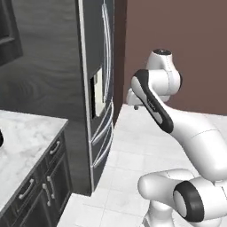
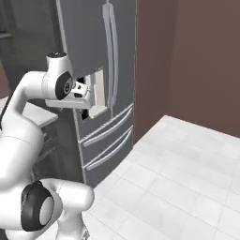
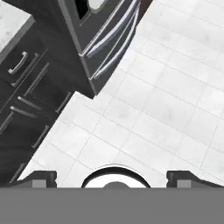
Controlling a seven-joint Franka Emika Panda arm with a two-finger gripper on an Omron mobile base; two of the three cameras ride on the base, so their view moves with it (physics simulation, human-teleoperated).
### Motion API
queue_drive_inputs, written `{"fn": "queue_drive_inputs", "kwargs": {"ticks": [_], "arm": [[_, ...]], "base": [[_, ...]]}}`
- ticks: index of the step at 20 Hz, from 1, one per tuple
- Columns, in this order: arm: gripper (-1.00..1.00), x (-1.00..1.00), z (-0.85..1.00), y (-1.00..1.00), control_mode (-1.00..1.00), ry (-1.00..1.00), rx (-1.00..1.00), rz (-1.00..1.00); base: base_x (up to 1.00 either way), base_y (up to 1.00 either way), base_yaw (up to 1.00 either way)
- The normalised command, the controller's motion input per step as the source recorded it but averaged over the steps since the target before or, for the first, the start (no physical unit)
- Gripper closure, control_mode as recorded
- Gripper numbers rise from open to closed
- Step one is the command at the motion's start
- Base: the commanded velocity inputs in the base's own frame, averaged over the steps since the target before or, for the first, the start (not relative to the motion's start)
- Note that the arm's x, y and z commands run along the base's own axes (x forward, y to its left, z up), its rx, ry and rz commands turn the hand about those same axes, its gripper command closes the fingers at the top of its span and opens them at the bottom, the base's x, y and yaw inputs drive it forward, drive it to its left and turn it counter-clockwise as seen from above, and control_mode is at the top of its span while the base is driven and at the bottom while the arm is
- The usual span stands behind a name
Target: Navigate to the dishwasher.
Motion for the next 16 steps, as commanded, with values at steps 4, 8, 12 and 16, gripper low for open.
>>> {"fn": "queue_drive_inputs", "kwargs": {"ticks": [4, 8, 12, 16], "arm": [[-1.0, 0.0, 0.0, 0.0, 1.0, 0.0, 0.0, 0.0], [-1.0, 0.0, 0.0, 0.0, 1.0, 0.0, 0.0, 0.0], [-1.0, 0.0, 0.0, 0.0, 1.0, 0.0, 0.0, 0.0], [-1.0, 0.0, 0.0, 0.0, 1.0, 0.0, 0.0, 0.0]], "base": [[-0.09, 0.09, -0.94], [-0.03, 0.16, -0.92], [0.0, 0.23, -0.9], [0.0, 0.2, -0.88]]}}
